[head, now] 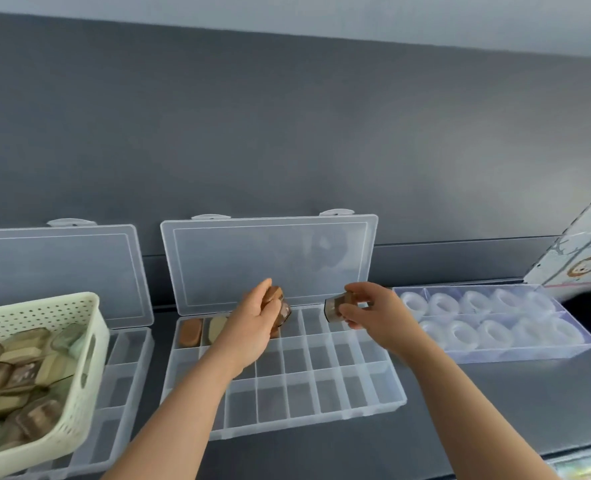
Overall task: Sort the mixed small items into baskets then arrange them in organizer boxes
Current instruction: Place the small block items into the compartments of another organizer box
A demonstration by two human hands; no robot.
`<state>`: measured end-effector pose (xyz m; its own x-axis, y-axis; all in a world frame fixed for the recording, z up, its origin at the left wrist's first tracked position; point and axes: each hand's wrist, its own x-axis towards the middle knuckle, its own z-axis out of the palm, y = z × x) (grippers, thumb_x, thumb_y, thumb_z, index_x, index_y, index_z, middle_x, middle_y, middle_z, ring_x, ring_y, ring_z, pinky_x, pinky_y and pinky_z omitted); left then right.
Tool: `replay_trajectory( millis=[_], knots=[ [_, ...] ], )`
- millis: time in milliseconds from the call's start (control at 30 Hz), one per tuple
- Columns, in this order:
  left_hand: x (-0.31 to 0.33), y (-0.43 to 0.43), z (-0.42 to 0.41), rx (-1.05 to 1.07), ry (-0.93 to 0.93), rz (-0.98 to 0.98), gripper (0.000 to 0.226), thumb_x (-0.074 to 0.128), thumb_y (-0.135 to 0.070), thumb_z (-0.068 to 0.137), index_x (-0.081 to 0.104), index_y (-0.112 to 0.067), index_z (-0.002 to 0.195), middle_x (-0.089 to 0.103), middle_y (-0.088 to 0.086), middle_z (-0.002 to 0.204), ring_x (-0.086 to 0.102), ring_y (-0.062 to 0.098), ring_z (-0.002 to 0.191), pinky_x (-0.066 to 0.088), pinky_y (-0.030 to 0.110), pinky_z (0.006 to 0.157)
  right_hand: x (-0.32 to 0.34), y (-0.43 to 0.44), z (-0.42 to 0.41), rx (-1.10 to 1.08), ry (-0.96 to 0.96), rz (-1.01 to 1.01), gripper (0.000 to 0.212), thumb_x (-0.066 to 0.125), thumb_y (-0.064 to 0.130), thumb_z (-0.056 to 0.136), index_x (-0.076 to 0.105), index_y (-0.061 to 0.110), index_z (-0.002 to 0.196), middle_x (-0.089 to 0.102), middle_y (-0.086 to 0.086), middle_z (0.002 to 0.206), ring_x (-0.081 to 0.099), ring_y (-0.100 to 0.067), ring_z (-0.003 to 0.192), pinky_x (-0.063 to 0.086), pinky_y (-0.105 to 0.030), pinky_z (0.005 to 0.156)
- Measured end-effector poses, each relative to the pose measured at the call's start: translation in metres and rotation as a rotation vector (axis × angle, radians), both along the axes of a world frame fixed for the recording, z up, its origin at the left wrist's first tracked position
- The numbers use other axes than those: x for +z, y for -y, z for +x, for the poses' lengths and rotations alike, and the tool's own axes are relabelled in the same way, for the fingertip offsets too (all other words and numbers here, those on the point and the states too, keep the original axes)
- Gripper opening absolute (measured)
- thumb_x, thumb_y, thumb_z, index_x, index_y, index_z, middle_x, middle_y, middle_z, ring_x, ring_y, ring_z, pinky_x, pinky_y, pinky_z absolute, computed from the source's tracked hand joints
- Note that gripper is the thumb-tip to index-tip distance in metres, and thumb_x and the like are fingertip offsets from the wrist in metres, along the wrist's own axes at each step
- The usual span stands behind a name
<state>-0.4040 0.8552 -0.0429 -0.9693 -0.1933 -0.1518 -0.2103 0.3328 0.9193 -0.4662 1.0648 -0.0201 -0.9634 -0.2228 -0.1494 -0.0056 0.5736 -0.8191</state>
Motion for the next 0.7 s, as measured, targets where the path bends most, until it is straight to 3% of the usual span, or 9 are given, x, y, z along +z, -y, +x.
replay_trajectory(
  millis=[67, 167, 367, 533, 700],
  knots=[
    [-0.002, -0.003, -0.007, -0.004, -0.03, -0.088, 0.042, 0.055, -0.034, 0.094, 0.043, -0.036, 0.134, 0.049, -0.011, 0.135, 0.052, 0.01, 0.118, 0.042, 0.025, 0.097, -0.003, -0.004, -0.006, 0.023, 0.006, 0.006, 0.039, 0.066, 0.019, 0.086, 0.057, 0.019, 0.124, 0.064, 0.006, 0.105, 0.069, -0.017, 0.078, 0.058, -0.037, 0.082],
    [-0.007, -0.007, -0.017, 0.003, -0.097, -0.175, 0.043, 0.08, -0.036, 0.072, 0.057, -0.039, 0.109, 0.064, -0.014, 0.108, 0.061, 0.009, 0.098, 0.052, 0.032, 0.086, -0.006, -0.006, -0.013, 0.054, 0.016, 0.005, 0.04, 0.066, 0.019, 0.086, 0.057, 0.021, 0.124, 0.064, 0.005, 0.107, 0.069, -0.016, 0.079, 0.056, -0.028, 0.075],
    [-0.018, -0.017, -0.03, 0.019, -0.055, -0.552, 0.054, 0.085, -0.046, 0.058, 0.06, -0.032, 0.104, 0.057, -0.016, 0.093, 0.052, 0.013, 0.095, 0.046, 0.03, 0.075, -0.011, -0.004, -0.023, 0.099, 0.035, 0.013, 0.042, 0.065, 0.019, 0.087, 0.054, 0.02, 0.128, 0.061, 0.008, 0.109, 0.068, -0.011, 0.08, 0.051, -0.016, 0.064],
    [-0.027, -0.017, -0.035, -0.03, -0.003, -0.677, 0.059, 0.078, -0.059, 0.061, 0.059, -0.029, 0.108, 0.058, -0.01, 0.108, 0.049, 0.015, 0.099, 0.044, 0.031, 0.084, -0.015, -0.004, -0.029, 0.175, 0.034, 0.063, 0.046, 0.059, 0.016, 0.087, 0.051, 0.022, 0.132, 0.057, 0.009, 0.115, 0.062, -0.008, 0.085, 0.046, -0.012, 0.057],
    [-0.028, -0.011, -0.035, -0.09, 0.012, -0.736, 0.066, 0.073, -0.062, 0.067, 0.059, -0.028, 0.122, 0.053, -0.01, 0.122, 0.046, 0.016, 0.111, 0.037, 0.032, 0.094, -0.02, 0.002, -0.031, 0.253, -0.034, 0.123, 0.053, 0.061, 0.014, 0.084, 0.049, 0.021, 0.135, 0.056, 0.001, 0.128, 0.063, -0.017, 0.099, 0.05, -0.021, 0.078]
  ],
)
